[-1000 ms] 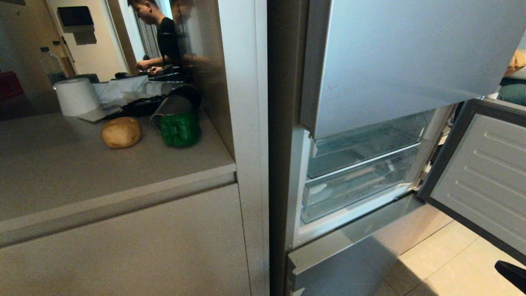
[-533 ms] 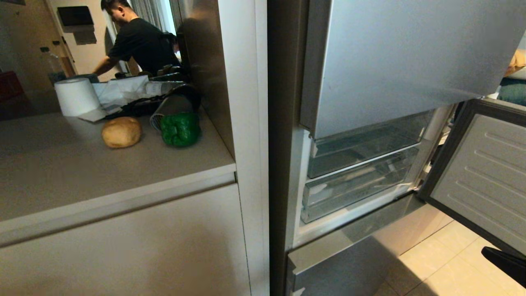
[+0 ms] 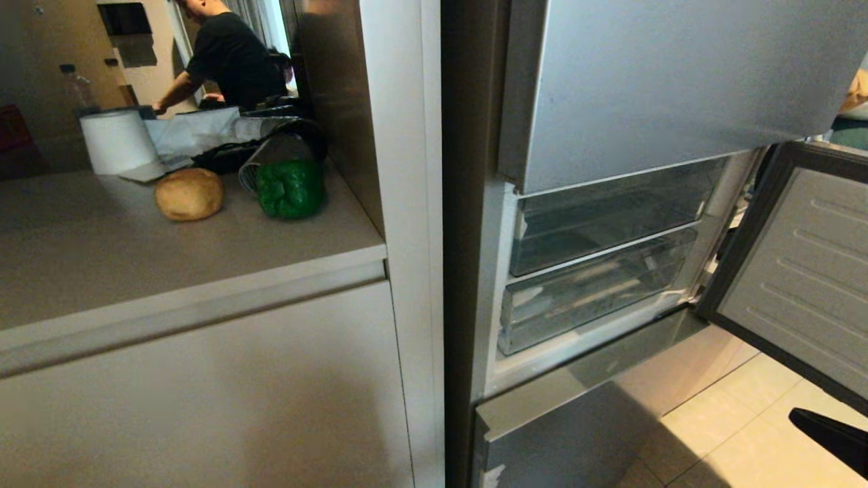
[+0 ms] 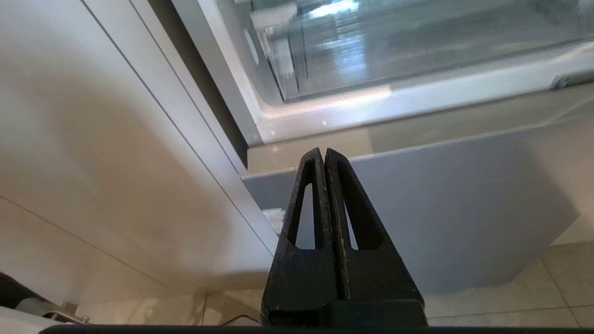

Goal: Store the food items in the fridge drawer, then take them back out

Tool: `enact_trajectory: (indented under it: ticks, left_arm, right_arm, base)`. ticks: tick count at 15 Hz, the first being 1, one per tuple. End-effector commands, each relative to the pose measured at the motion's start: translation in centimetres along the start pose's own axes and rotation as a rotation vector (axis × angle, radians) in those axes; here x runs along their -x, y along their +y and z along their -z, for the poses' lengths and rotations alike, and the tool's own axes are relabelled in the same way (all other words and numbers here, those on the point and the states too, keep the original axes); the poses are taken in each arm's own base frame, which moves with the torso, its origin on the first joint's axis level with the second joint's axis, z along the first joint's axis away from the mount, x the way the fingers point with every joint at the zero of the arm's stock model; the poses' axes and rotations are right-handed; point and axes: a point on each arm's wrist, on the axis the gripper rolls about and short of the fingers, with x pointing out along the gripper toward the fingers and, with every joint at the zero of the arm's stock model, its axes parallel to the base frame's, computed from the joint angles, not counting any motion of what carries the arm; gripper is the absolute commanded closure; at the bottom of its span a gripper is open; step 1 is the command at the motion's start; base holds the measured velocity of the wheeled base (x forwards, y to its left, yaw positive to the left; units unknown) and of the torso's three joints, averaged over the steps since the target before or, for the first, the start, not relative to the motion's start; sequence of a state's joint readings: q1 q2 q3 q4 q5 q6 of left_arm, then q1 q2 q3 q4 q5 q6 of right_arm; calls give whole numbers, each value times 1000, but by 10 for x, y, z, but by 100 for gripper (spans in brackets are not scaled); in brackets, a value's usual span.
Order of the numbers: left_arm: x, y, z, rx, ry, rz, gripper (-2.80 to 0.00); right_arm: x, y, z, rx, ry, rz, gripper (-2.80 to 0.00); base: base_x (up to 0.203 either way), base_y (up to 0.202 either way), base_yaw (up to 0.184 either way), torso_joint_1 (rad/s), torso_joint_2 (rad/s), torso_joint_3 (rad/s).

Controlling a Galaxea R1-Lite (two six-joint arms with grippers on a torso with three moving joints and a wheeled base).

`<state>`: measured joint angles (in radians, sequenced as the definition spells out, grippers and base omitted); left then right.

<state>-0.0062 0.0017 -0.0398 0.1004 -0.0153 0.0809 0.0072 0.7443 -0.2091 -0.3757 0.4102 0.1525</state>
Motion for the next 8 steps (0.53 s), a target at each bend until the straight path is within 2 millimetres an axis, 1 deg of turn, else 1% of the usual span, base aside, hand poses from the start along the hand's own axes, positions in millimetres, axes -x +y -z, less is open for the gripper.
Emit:
enact_trajectory:
  ticks: [1,8]
  left_arm:
    - [0,0,0,0,2,0,0]
    - [0,0,0,3,2,-1,0]
  right_arm:
    - [0,0,1,-1,2,-3,0]
    - [-1,0,0,5,4,-8,0]
  base:
    - [0,0,0,-174,413,231]
    - [0,0,0,-207,519,305]
